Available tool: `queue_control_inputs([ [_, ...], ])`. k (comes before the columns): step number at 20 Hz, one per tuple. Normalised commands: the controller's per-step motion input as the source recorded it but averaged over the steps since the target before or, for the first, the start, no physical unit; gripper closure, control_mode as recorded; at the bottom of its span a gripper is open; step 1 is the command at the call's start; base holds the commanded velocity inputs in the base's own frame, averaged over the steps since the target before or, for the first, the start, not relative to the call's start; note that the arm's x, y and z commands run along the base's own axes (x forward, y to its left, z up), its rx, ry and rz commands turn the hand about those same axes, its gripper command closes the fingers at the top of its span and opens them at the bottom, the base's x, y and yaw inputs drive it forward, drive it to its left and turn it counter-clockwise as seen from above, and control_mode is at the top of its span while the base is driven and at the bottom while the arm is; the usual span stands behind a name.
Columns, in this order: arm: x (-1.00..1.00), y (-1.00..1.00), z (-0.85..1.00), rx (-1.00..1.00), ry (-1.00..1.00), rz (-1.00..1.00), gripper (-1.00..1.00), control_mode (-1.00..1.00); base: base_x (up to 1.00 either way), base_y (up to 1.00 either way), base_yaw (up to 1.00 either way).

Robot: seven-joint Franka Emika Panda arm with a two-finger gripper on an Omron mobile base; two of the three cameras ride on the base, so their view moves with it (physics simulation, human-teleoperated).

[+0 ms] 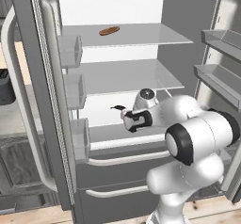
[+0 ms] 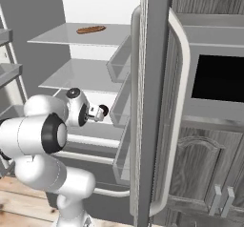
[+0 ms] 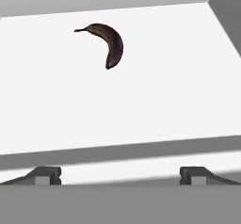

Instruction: Fully open the fridge drawer.

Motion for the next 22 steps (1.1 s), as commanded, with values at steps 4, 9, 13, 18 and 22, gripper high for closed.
queue_control_inputs([
  [4, 0.28, 0.00, -0.02, 0.00, 0.00, 0.00, -1.00, -1.00, 0.00, 0.00, 0.00],
  [9, 0.09, 0.00, -0.18, 0.00, 0.00, 0.00, -1.00, -1.00, 0.00, 0.00, 0.00],
  [13, 0.02, 0.00, -0.25, 0.00, 0.00, 0.00, -1.00, -1.00, 0.00, 0.00, 0.00],
  [18, 0.02, 0.00, -0.23, 0.00, 0.02, 0.00, -1.00, -1.00, 0.00, 0.00, 0.00],
  [22, -0.62, 0.00, -0.39, 0.00, 0.15, -0.02, -1.00, -1.00, 0.00, 0.00, 0.00],
])
